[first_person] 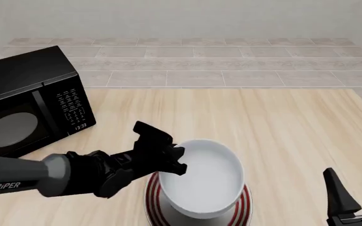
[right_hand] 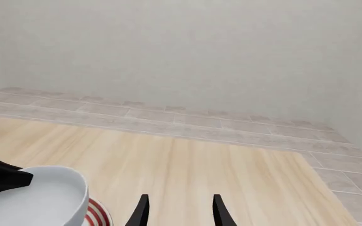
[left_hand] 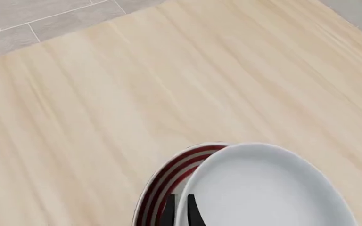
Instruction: Pick up the white bowl and put it on the plate.
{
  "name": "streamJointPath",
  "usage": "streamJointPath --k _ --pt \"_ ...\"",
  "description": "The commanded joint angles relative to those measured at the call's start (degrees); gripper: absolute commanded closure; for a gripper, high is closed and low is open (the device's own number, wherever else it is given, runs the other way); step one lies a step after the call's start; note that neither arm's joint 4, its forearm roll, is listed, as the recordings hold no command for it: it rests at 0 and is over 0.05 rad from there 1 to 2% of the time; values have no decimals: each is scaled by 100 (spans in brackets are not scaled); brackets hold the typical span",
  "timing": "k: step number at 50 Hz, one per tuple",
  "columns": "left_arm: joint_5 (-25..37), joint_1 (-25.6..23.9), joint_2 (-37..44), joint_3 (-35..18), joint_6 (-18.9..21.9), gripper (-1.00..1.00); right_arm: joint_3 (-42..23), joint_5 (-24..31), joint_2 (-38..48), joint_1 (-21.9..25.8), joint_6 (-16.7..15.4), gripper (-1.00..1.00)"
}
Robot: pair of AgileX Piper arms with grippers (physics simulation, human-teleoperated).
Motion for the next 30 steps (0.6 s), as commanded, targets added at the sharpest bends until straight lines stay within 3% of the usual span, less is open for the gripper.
streamJointPath --k 1,30 --pt "-270 17 396 -70 -68 100 6 13 0 27 -11 -100" --pt "-387 30 648 -27 -87 100 5 20 0 51 -22 -100"
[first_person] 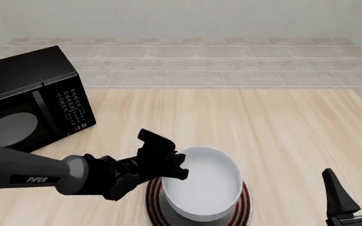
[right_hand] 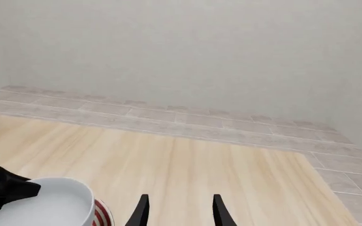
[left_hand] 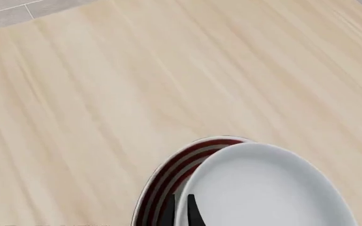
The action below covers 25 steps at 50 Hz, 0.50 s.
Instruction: Pick up the white bowl and put it on the plate.
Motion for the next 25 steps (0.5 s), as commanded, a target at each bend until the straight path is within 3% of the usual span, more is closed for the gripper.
streamJointPath --k 1,25 --pt "-40 6 6 10 0 100 -2 3 0 4 8 -100" --pt "-164 0 236 -27 42 100 2 15 0 37 6 -100"
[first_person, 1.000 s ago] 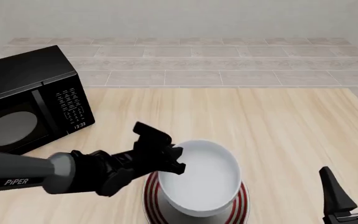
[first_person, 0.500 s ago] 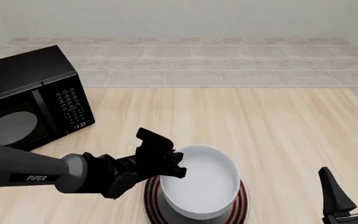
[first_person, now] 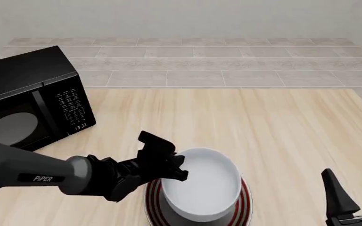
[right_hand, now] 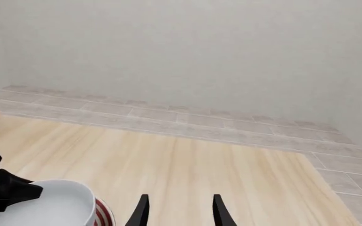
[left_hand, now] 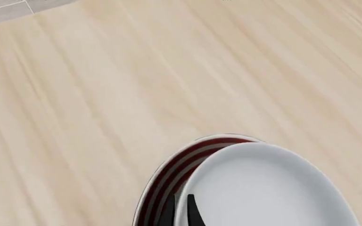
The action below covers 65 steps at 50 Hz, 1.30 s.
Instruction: Pick up the white bowl and put it on the plate.
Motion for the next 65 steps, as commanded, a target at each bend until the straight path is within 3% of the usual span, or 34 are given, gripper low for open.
streamJointPath --k 1,18,19,30,34,42,49,65 --pt "-64 -4 108 -43 23 100 2 19 0 7 12 -100" --pt "-36 -104 103 -64 53 100 2 19 0 -2 1 -100" --pt "-30 -89 -4 -35 14 -100 2 24 0 2 4 -100" --pt "-7 -154 -782 186 251 -100 2 27 0 -8 -15 -100" --pt "80 -102 -1412 351 362 -100 0 13 0 -6 -29 -100" --pt "826 80 -3274 579 643 -100 1 10 0 3 -11 -100" --pt "1623 260 -4546 498 616 -100 3 19 0 9 -14 -100" --pt "2508 1065 -6062 545 585 -100 3 34 1 41 -32 -100"
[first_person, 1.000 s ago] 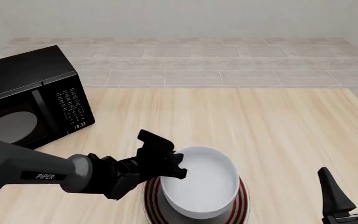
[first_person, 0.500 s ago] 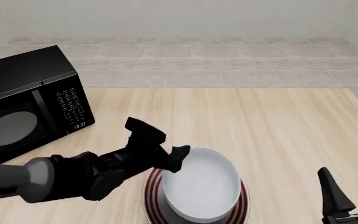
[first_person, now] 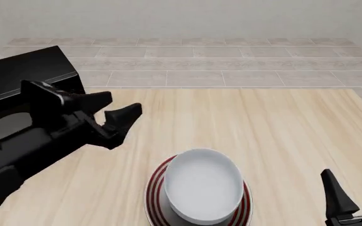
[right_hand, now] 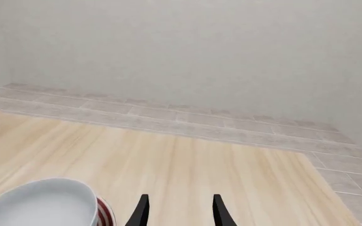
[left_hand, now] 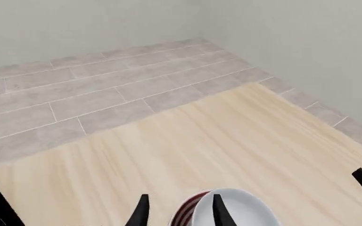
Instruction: Pick up the white bowl and put it on the plate.
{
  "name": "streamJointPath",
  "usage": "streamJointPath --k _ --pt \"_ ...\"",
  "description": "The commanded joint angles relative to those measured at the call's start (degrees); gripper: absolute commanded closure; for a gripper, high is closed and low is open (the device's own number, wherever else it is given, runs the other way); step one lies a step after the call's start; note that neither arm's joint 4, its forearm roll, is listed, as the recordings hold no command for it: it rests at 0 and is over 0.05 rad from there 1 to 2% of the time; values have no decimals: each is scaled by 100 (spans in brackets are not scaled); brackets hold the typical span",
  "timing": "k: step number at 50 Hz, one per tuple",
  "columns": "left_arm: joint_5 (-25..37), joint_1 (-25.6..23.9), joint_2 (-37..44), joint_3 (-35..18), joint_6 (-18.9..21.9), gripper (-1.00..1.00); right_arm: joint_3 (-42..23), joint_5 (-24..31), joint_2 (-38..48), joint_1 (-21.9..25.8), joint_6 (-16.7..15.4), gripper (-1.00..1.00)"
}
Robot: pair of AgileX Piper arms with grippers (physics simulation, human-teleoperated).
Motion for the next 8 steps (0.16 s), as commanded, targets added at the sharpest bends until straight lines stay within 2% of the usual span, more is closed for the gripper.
streamJointPath --k 1,8 --pt "638 493 -1156 35 28 -100 0 4 0 29 -10 -100" --pt "922 757 -1591 90 -64 -100 0 10 0 32 -24 -100"
